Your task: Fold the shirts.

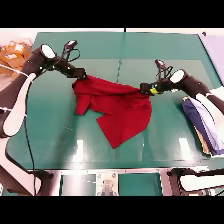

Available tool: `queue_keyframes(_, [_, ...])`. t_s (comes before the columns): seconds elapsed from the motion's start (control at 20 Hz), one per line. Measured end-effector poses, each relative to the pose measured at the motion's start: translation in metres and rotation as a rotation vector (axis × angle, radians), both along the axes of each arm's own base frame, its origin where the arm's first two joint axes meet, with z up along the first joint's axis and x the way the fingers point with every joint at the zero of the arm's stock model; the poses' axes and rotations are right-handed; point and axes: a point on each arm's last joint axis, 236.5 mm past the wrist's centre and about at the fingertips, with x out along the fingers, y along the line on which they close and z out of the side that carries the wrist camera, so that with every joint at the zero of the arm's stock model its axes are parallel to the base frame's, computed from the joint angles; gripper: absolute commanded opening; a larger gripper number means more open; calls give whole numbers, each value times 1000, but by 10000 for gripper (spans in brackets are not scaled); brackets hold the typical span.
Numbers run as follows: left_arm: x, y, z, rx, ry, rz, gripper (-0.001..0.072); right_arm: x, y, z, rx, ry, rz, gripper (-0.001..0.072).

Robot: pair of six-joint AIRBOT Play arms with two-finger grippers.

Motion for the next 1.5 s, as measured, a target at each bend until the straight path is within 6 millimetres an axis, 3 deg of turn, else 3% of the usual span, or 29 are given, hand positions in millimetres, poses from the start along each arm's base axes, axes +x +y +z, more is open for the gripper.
queue_keyframes(0.1, [4,10,15,4,0,8,518,4,-19,14,9,19,-16,209])
queue_keyframes(0.2, [-1,29,29,15,38,16,516,-6,-41,26,21,64,-29,209])
queue_keyframes(0.25, [-6,39,34,16,67,26,426,-14,-52,29,27,90,-41,208])
queue_keyframes(0.3, [-12,50,36,19,106,39,171,-26,-61,29,34,128,-53,209])
queue_keyframes(0.35, [-20,64,35,24,155,55,26,-39,-68,26,43,167,-65,209])
queue_keyframes(0.55, [-46,96,29,23,292,99,24,-103,-77,-2,79,328,-113,212])
queue_keyframes(0.65, [-62,102,26,25,343,105,24,-136,-70,-22,115,416,-129,317])
queue_keyframes(0.8, [-97,112,13,59,420,110,24,-170,-48,-47,197,498,-157,322])
queue_keyframes(0.95, [-138,126,-6,126,487,125,25,-187,-17,-63,273,517,-166,320])
queue_keyframes(1.0, [-148,128,-12,133,501,133,25,-189,-9,-67,280,515,-166,280])
queue_keyframes(1.05, [-157,131,-18,132,512,149,25,-188,-3,-72,276,497,-168,106])
queue_keyframes(1.1, [-162,133,-23,118,515,169,26,-186,3,-76,269,477,-165,14])
queue_keyframes(1.15, [-168,131,-28,88,528,185,27,-183,8,-79,266,457,-161,13])
queue_keyframes(1.2, [-171,127,-33,61,532,200,58,-180,11,-80,258,438,-150,13])
queue_keyframes(1.25, [-173,123,-36,29,533,215,385,-178,14,-81,256,422,-146,13])
queue_keyframes(1.3, [-172,117,-40,-4,529,234,576,-175,14,-82,249,408,-139,14])
queue_keyframes(1.35, [-170,113,-45,-30,524,258,488,-174,15,-82,243,399,-134,13])
queue_keyframes(1.5, [-166,93,-61,-110,510,305,470,-171,15,-84,232,380,-126,13])
